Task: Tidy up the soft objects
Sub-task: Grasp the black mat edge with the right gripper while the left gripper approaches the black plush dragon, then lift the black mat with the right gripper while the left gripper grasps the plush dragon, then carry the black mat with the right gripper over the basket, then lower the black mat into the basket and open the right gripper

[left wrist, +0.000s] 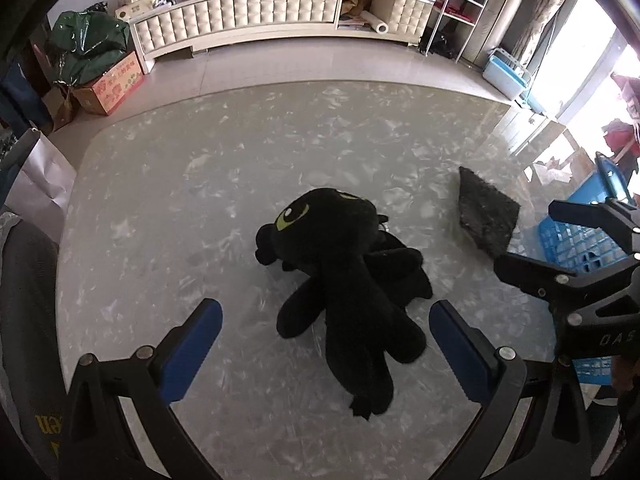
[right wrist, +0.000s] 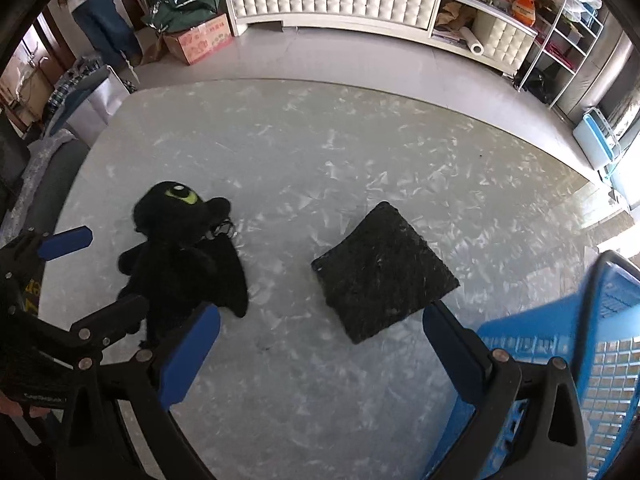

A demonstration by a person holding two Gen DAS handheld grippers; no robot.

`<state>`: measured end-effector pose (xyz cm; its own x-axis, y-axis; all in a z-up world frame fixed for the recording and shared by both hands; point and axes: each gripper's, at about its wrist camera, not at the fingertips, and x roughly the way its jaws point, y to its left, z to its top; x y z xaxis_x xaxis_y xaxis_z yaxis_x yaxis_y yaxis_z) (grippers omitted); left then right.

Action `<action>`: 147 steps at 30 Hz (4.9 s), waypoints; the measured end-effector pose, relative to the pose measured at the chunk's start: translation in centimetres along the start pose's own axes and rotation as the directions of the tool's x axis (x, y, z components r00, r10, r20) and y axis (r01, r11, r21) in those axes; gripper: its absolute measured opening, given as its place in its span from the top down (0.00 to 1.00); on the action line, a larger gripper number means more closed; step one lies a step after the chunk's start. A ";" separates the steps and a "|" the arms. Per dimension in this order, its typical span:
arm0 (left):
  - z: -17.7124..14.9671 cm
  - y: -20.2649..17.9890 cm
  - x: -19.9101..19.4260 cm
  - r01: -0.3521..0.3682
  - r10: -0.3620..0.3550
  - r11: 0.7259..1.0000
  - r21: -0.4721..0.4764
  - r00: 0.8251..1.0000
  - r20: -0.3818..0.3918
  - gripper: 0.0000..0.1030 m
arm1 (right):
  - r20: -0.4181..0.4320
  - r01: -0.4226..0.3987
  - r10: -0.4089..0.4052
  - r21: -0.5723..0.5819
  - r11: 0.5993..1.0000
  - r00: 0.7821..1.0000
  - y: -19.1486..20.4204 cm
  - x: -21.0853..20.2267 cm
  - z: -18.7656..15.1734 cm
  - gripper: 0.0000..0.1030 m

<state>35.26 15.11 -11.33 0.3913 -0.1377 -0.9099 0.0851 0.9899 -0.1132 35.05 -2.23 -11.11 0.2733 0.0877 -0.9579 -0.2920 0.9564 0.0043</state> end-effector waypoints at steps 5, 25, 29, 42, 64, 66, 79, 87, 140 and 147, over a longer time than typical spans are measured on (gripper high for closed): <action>0.6 0.6 1.9 -0.007 0.007 1.000 -0.011 1.000 -0.026 0.00 | -0.049 0.039 -0.040 -0.003 0.999 0.998 -0.2 1.8 0.7 0.01; 1.1 1.6 6.1 0.001 -0.007 0.999 -0.047 0.993 -0.121 0.00 | -0.126 0.073 -0.069 0.033 0.997 0.990 -0.8 6.7 1.7 0.58; 1.0 1.2 6.3 -0.040 0.038 0.999 -0.016 0.991 -0.125 0.00 | -0.113 0.082 -0.079 0.022 0.996 0.990 -0.7 6.6 1.1 0.70; 0.9 -0.3 6.6 -0.083 0.085 0.996 0.020 0.987 -0.138 0.18 | -0.115 -0.009 0.013 0.036 0.999 0.993 -0.1 4.9 -1.2 0.94; -4.9 0.5 1.2 0.031 -0.036 0.999 -0.042 0.993 -0.113 0.51 | -0.034 -0.070 0.069 -0.021 0.997 0.997 0.5 -4.1 -5.3 0.94; -5.5 0.5 0.3 0.036 -0.040 0.999 -0.041 0.994 -0.103 0.51 | -0.016 -0.075 0.074 -0.031 0.997 0.997 0.6 -5.7 -6.0 0.94; -7.7 -0.7 -6.6 0.050 -0.050 0.999 -0.013 0.998 -0.028 0.51 | 0.082 -0.068 0.071 -0.041 0.997 0.994 -1.9 -14.6 -10.1 0.94; -9.1 -1.4 -10.6 0.055 -0.055 0.998 0.002 0.998 0.023 0.51 | 0.149 -0.045 0.043 0.011 0.999 0.988 -6.4 -19.0 -12.2 0.94; -9.9 -3.7 -10.1 0.074 -0.074 0.997 0.004 0.997 0.013 0.51 | -0.035 0.083 -0.080 0.105 0.991 0.996 -10.9 -10.5 -10.7 0.37; -10.0 -4.4 -11.1 0.071 -0.072 0.997 0.020 0.997 0.029 0.51 | 0.029 0.091 -0.094 0.088 0.992 0.995 -9.3 -14.6 -12.9 0.07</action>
<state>21.40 12.59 -4.68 0.4102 -0.2093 -0.8877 0.1312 0.9767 -0.1697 21.89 -15.98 -0.85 0.3257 0.0057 -0.9454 -0.1846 0.9811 -0.0577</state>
